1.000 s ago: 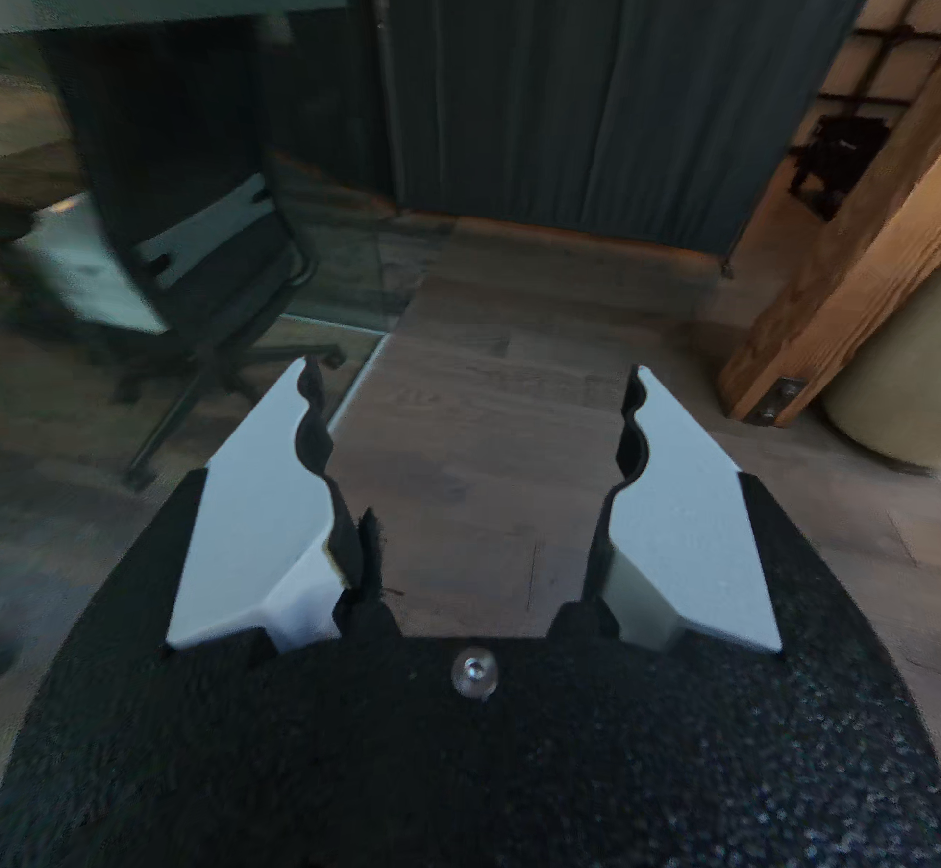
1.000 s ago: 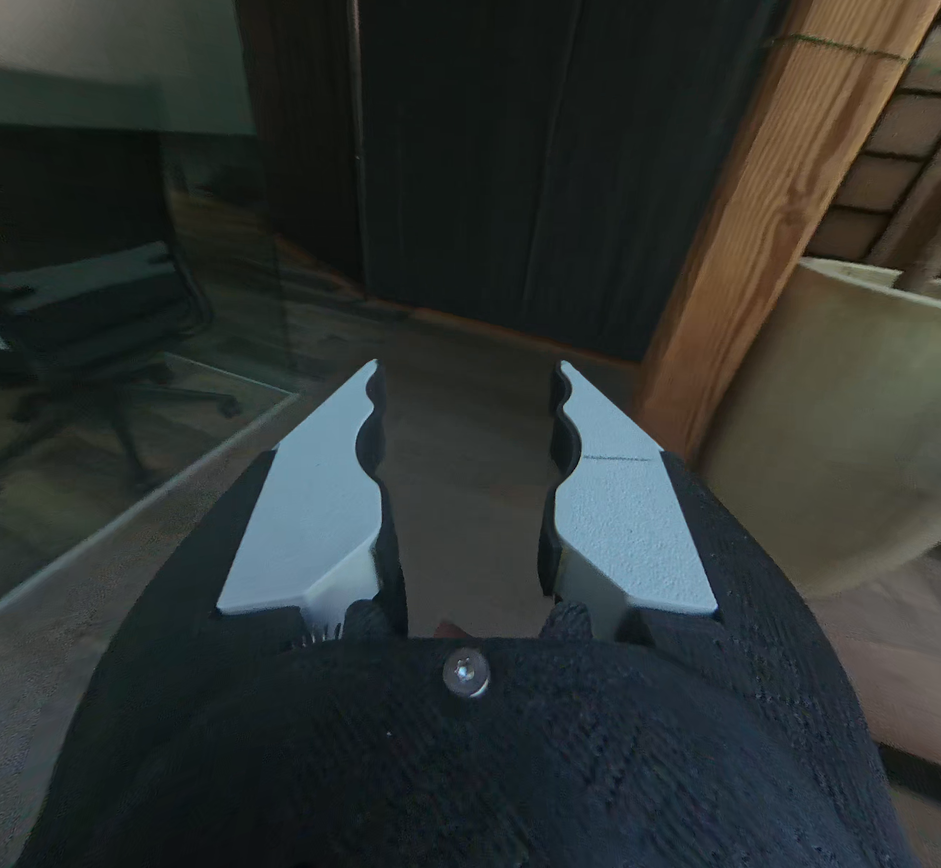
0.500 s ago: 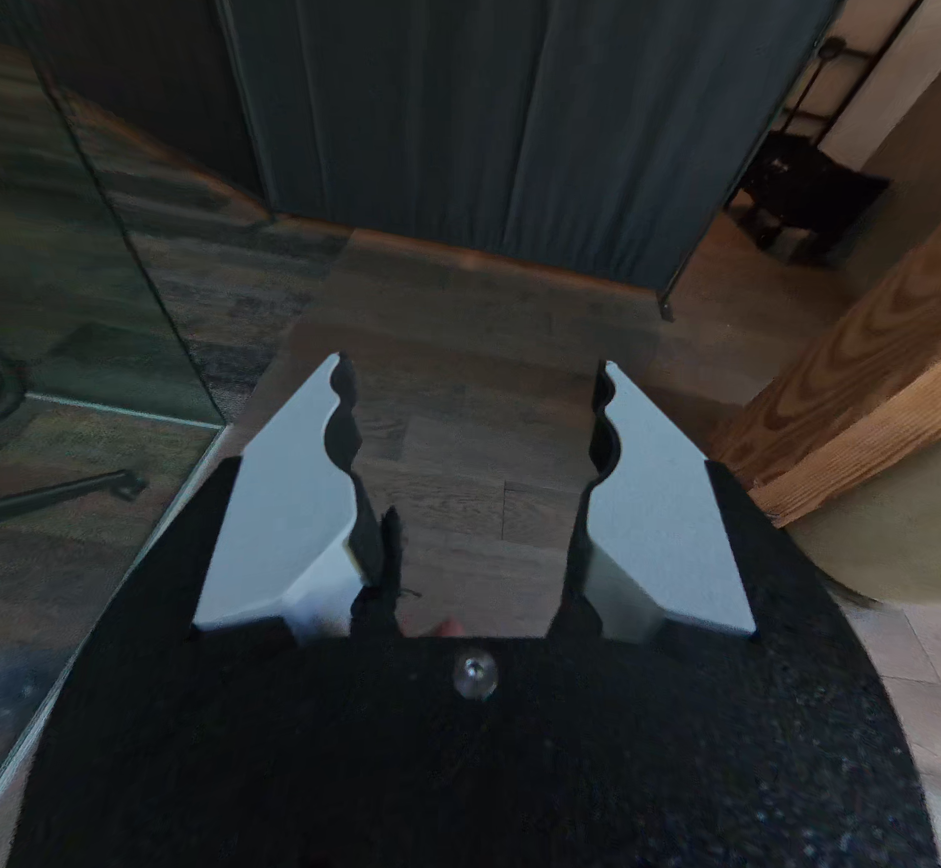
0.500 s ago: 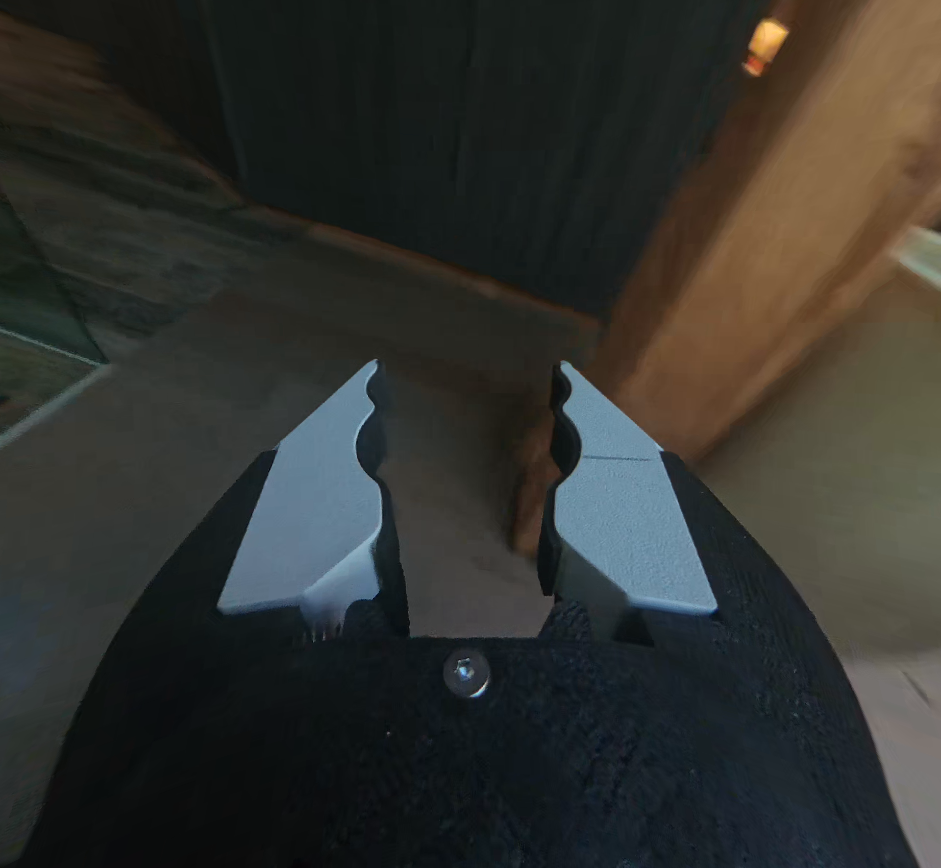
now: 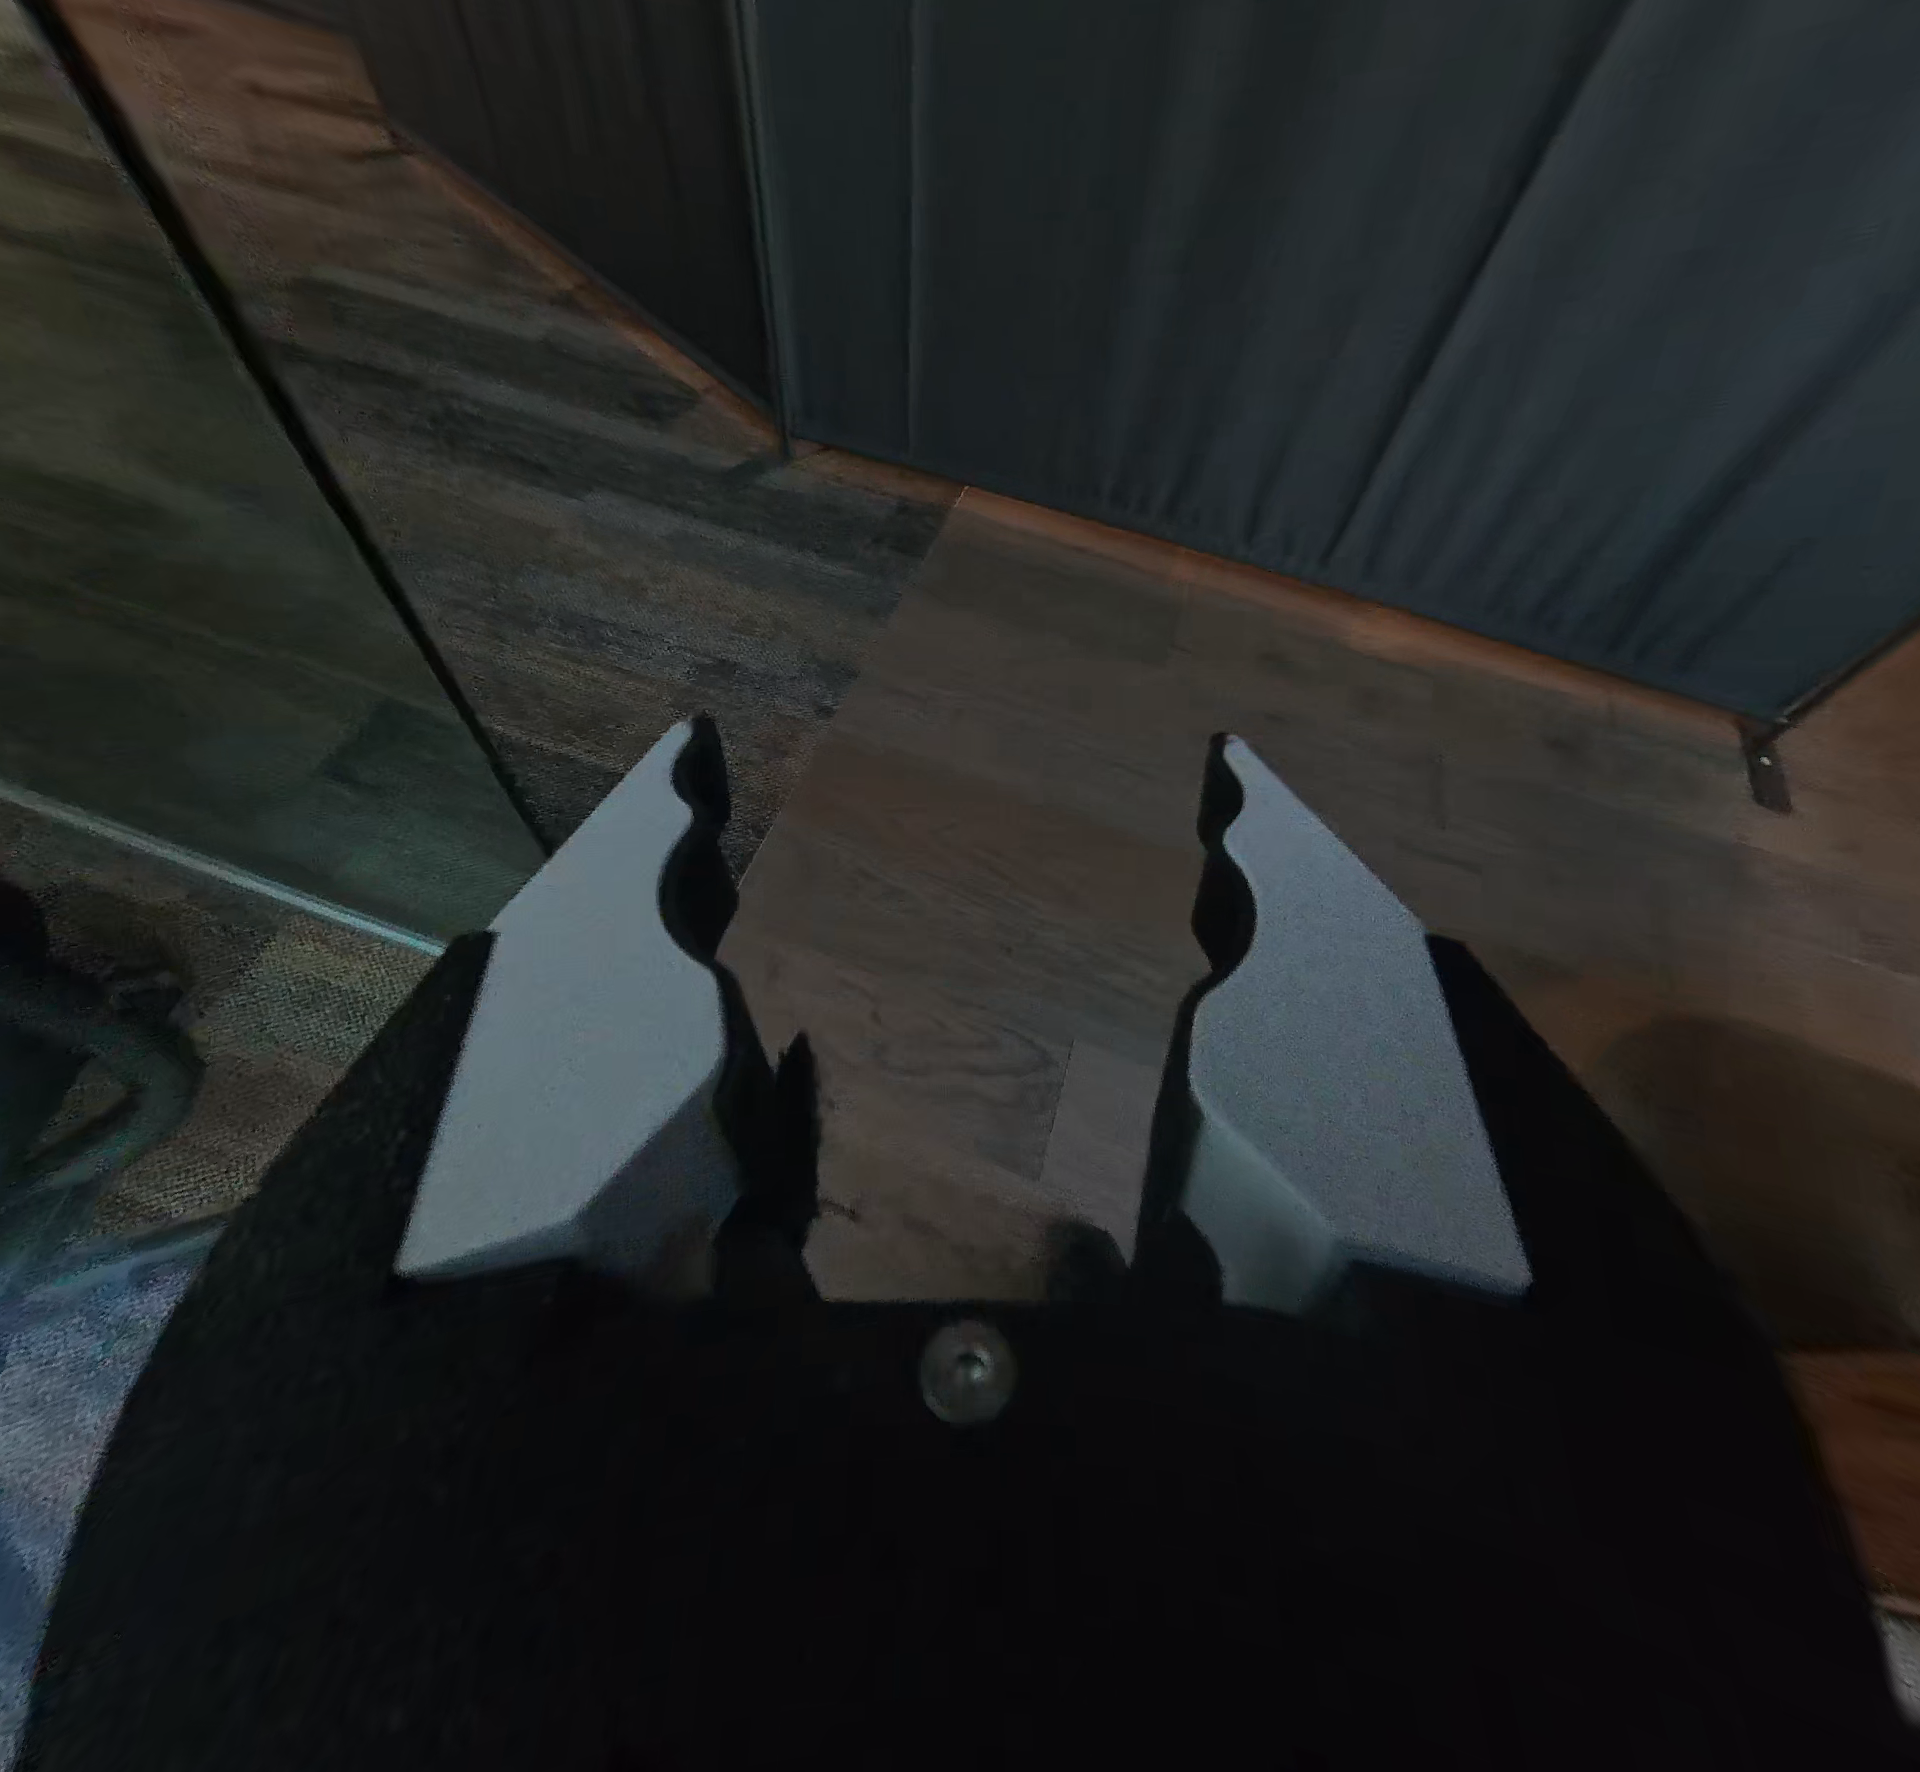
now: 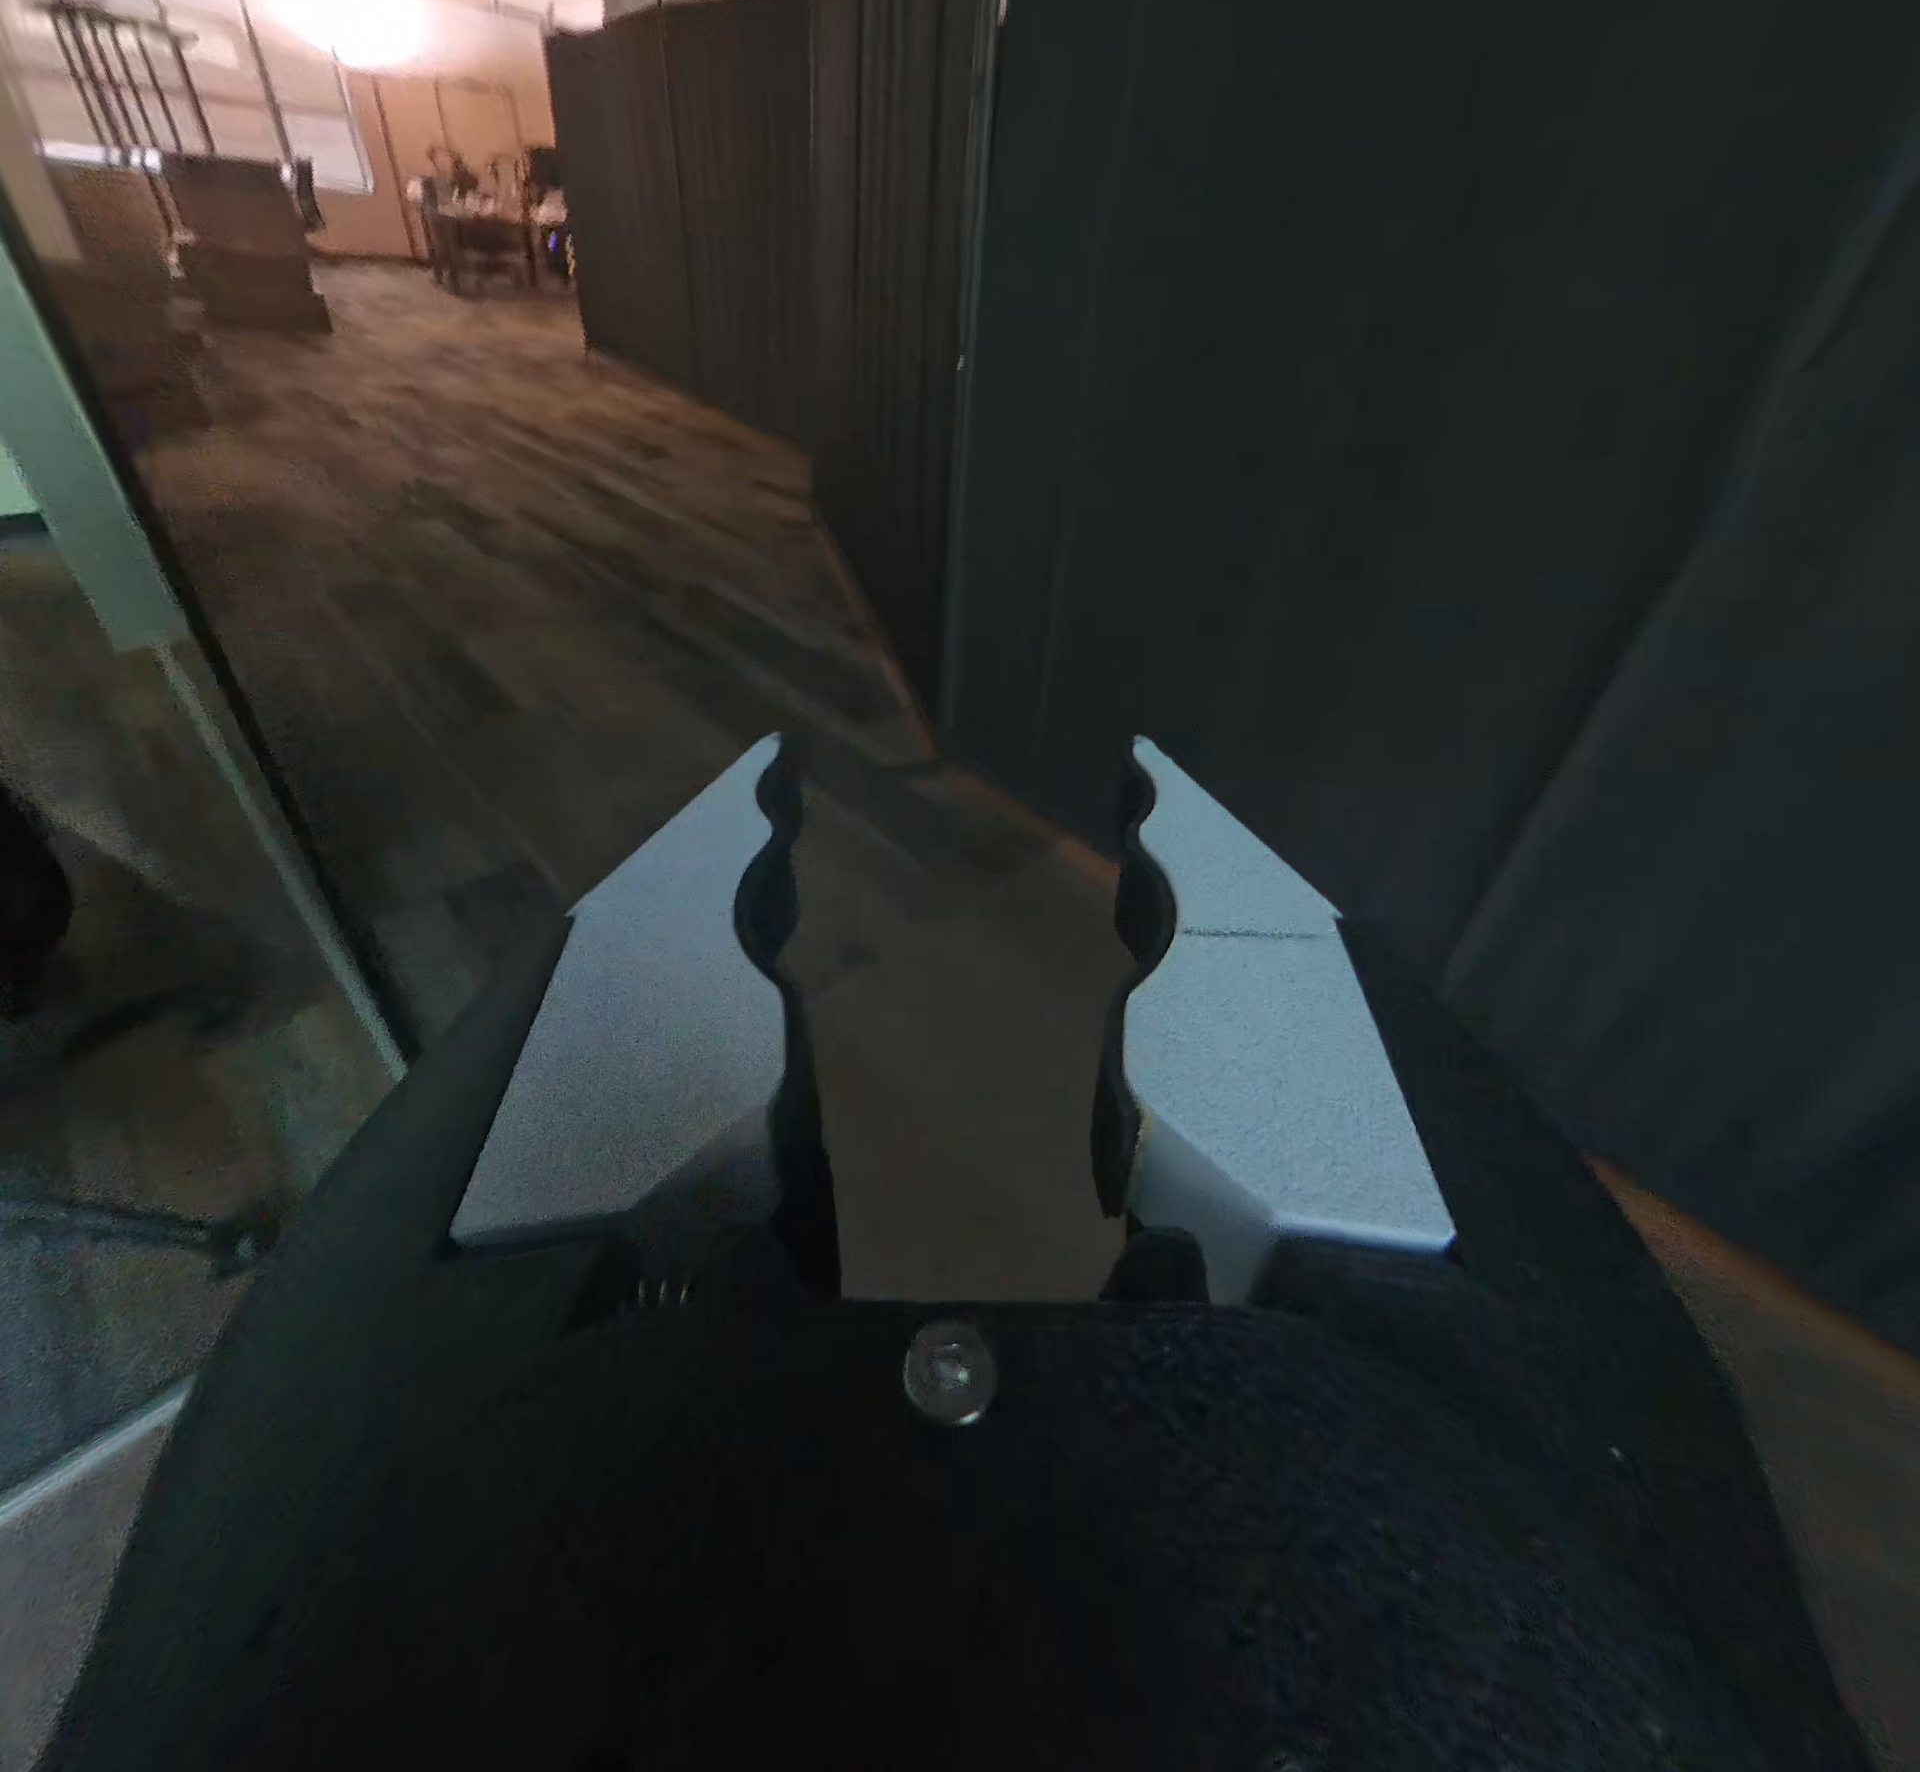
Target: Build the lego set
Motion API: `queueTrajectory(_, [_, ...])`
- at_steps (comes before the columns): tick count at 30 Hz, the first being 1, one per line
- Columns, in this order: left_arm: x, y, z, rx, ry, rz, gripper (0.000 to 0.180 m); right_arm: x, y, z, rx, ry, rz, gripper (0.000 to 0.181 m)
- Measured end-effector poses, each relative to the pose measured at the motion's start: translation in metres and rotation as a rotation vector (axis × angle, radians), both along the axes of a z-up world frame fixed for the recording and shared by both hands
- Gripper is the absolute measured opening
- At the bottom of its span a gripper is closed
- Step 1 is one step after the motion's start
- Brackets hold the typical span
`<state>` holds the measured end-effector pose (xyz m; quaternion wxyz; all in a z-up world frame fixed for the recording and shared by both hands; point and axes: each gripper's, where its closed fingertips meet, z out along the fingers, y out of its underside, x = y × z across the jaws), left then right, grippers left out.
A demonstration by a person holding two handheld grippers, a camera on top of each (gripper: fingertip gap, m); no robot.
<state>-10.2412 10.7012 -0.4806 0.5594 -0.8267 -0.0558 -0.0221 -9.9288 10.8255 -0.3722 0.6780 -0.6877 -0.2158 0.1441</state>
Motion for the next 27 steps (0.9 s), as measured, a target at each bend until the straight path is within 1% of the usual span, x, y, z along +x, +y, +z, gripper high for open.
queueTrajectory(2, [-0.015, 0.065, 0.017, 0.008, -0.025, -0.02, 0.087, -0.033, 0.052, 0.001, -0.034, -0.028, 0.059, 0.059])
queueTrajectory(4, [-0.033, 0.138, 0.037, 0.044, 0.005, -0.026, 0.086, -0.056, 0.104, 0.012, 0.013, -0.06, 0.095, 0.058])
queueTrajectory(6, [-0.053, 0.205, 0.053, 0.063, 0.027, -0.021, 0.086, -0.067, 0.161, 0.018, 0.032, -0.087, 0.083, 0.058])
queueTrajectory(9, [-0.084, 0.308, 0.073, 0.132, 0.017, -0.011, 0.085, -0.077, 0.246, 0.018, 0.028, -0.064, 0.049, 0.058])
queueTrajectory(12, [-0.117, 0.401, 0.078, 0.167, 0.037, 0.001, 0.085, -0.095, 0.338, 0.004, 0.005, -0.077, 0.034, 0.057])
queueTrajectory(15, [-0.145, 0.478, 0.074, 0.199, 0.041, -0.007, 0.084, -0.138, 0.432, -0.005, 0.006, -0.083, 0.078, 0.057])
queueTrajectory(17, [-0.164, 0.523, 0.067, 0.17, 0.036, 0.004, 0.084, -0.173, 0.493, -0.009, -0.003, -0.093, 0.105, 0.057])
queueTrajectory(18, [-0.174, 0.544, 0.067, 0.143, 0.023, 0.009, 0.084, -0.192, 0.522, -0.009, -0.027, -0.089, 0.121, 0.057])
queueTrajectory(20, [-0.193, 0.586, 0.079, 0.158, 0.012, 0.001, 0.082, -0.243, 0.57, 0.004, -0.043, -0.045, 0.205, 0.057])
queueTrajectory(22, [-0.223, 0.625, 0.088, 0.172, 0.056, 0.011, 0.081, -0.3, 0.613, 0.016, -0.016, -0.031, 0.295, 0.057])
queueTrajectory(24, [-0.259, 0.652, 0.091, 0.163, 0.08, 0.047, 0.08, -0.357, 0.654, 0.02, -0.002, -0.06, 0.354, 0.057])
queueTrajectory(27, [-0.324, 0.685, 0.09, 0.153, 0.026, 0.133, 0.079, -0.447, 0.707, 0.028, 0.035, -0.048, 0.455, 0.054])
